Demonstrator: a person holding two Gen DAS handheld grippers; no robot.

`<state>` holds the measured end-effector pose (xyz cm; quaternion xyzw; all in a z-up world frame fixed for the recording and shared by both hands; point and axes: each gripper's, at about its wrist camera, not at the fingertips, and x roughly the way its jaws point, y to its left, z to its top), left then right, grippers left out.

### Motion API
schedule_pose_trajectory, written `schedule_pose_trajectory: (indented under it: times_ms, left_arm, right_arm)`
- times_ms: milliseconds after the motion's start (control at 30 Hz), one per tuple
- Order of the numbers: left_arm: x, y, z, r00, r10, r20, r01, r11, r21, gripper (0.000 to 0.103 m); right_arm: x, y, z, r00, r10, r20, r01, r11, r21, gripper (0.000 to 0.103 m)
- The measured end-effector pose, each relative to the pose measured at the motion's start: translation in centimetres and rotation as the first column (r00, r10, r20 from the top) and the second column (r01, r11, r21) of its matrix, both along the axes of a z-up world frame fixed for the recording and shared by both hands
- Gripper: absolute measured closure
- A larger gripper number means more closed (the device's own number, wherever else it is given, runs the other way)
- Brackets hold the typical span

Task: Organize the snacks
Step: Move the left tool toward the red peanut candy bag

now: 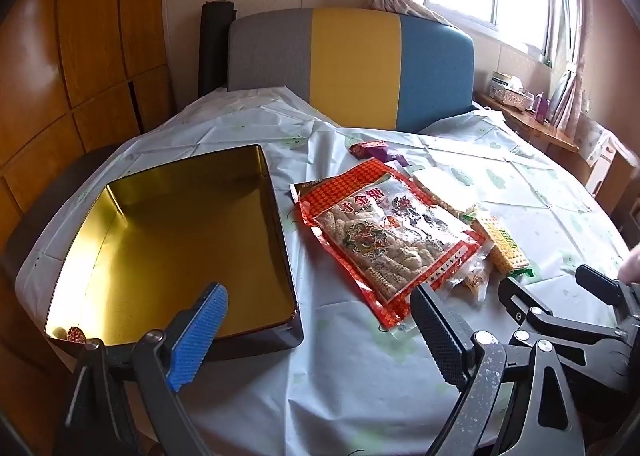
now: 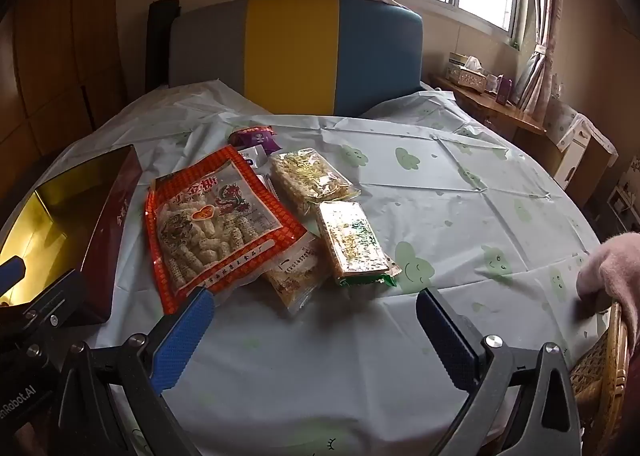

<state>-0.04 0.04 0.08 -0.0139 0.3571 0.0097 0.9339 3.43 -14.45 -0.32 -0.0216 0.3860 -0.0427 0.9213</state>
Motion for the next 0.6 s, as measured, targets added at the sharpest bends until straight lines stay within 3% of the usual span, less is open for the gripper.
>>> schedule_pose_trajectory:
  times_ms: [600]
  left_arm:
    - [0.08,-0.66,-0.02,0.999,-0.032,-0.004,0.032,0.999,0.004,0.01]
  right_arm:
    - [0.63,-0.78,0.73,1.0,0.004,0.029,-0.003,1.0,-0.024,0.0]
